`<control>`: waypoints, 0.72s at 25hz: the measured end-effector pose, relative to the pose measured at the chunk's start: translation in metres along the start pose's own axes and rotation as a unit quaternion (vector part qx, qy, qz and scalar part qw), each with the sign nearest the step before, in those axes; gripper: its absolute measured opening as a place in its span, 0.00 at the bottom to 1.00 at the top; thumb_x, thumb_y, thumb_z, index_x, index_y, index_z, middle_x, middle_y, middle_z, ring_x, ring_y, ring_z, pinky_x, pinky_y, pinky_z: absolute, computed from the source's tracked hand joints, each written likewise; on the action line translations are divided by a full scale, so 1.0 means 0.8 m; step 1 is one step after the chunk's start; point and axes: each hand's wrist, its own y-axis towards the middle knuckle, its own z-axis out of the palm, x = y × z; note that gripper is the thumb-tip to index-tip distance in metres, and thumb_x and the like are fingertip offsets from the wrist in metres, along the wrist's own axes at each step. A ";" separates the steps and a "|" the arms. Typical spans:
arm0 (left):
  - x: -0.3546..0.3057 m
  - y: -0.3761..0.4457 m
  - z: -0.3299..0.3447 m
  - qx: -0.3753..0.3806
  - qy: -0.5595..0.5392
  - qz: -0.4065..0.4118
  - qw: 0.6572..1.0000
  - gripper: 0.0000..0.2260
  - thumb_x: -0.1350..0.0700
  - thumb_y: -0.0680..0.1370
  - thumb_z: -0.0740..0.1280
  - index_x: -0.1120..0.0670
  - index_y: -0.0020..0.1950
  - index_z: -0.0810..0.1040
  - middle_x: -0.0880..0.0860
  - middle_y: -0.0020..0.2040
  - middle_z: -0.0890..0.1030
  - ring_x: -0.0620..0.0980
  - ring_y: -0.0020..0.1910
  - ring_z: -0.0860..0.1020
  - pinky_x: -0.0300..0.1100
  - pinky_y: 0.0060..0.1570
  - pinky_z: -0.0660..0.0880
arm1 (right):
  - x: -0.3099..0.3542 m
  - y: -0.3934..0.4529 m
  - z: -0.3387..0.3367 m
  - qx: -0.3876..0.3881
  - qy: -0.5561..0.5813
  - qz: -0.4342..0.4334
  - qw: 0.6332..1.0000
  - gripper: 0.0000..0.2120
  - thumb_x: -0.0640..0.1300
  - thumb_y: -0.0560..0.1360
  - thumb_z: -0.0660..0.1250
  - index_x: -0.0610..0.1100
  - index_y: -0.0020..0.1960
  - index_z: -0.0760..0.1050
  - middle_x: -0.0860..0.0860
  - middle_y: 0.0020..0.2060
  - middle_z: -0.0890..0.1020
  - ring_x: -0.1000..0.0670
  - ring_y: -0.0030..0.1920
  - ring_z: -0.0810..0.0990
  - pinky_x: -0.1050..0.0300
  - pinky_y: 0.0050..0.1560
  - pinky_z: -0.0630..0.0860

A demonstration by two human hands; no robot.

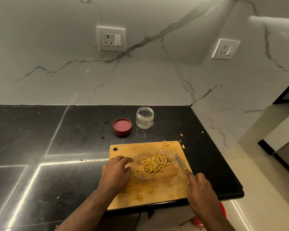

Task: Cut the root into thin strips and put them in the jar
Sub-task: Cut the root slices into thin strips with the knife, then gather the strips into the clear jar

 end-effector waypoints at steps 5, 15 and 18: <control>0.006 0.012 -0.006 0.024 -0.045 0.007 0.999 0.16 0.53 0.80 0.67 0.43 0.67 0.78 0.43 0.63 0.78 0.44 0.58 0.76 0.44 0.60 0.77 | 0.009 -0.008 0.005 -0.012 -0.030 0.018 0.999 0.23 0.53 0.81 0.56 0.56 0.76 0.62 0.54 0.60 0.71 0.55 0.53 0.69 0.59 0.52 0.74; -0.018 0.011 0.010 -0.031 -0.066 -0.080 0.994 0.11 0.53 0.81 0.65 0.47 0.63 0.80 0.46 0.58 0.79 0.43 0.50 0.76 0.41 0.51 0.77 | 0.029 0.050 -0.011 0.001 0.152 -0.016 0.988 0.21 0.45 0.80 0.62 0.47 0.73 0.69 0.53 0.63 0.73 0.55 0.60 0.73 0.58 0.61 0.74; -0.034 0.008 0.018 -0.033 -0.058 -0.117 0.991 0.11 0.53 0.81 0.65 0.49 0.62 0.79 0.47 0.58 0.80 0.44 0.49 0.76 0.39 0.49 0.75 | 0.038 0.084 -0.013 0.040 0.152 -0.068 0.985 0.20 0.42 0.79 0.61 0.46 0.71 0.70 0.50 0.63 0.73 0.52 0.62 0.73 0.59 0.62 0.71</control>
